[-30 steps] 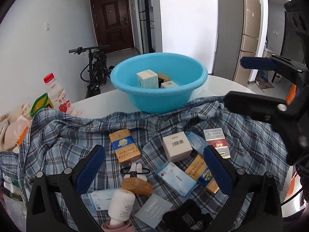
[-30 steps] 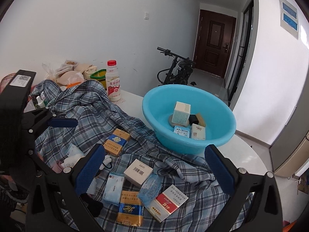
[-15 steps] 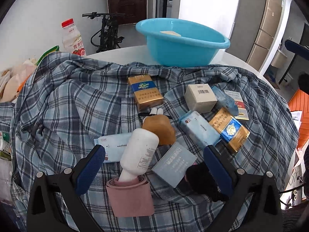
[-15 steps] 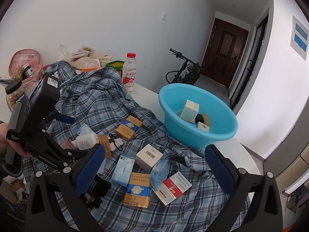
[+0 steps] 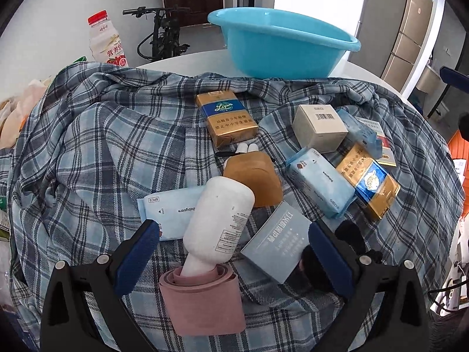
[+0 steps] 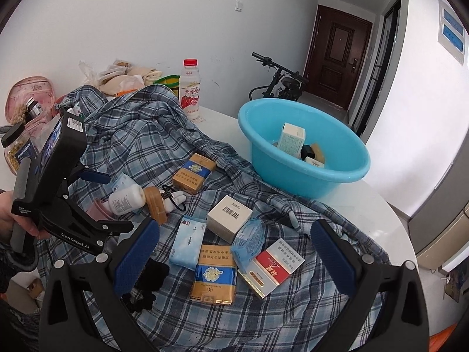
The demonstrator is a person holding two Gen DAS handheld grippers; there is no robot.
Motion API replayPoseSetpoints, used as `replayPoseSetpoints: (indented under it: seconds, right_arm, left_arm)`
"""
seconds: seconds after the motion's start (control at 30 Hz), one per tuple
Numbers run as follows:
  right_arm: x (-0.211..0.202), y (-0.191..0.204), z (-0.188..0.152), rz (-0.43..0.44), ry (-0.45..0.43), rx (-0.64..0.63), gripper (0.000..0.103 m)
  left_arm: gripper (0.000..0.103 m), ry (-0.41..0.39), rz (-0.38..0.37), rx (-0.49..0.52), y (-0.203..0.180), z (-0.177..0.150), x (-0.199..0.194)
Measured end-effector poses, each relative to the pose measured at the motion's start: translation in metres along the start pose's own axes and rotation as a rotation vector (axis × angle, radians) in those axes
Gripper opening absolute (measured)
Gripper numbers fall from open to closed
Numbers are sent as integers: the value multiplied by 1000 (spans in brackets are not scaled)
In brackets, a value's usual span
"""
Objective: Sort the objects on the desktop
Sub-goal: 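Lower the left tool onto the white plastic bottle and close it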
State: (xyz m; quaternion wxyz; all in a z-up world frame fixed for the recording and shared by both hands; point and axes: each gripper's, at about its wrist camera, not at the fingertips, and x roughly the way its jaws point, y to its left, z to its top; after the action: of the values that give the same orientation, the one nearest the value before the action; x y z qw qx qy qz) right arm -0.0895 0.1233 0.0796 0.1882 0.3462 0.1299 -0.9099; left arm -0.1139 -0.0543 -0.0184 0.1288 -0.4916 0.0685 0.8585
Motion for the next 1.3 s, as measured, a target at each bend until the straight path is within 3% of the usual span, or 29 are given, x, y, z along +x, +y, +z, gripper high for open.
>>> replayPoseSetpoints:
  seconds: [0.77,1.1,1.2,1.3]
  right_arm:
    - [28,5,-1,36,80,1,103]
    - [39,1,-4,62,101,40,103]
    - [40,-1,-6,72,106,56,103]
    - [38,-5,-9,81,107,76,103]
  left_arm:
    - [103,46,26,-1,5,-1,37]
    - [103,26,21,-7,6,3,40]
    - [96,-7,9,-42,11,2,36]
    - [77,-33,22,-50,13,1,30]
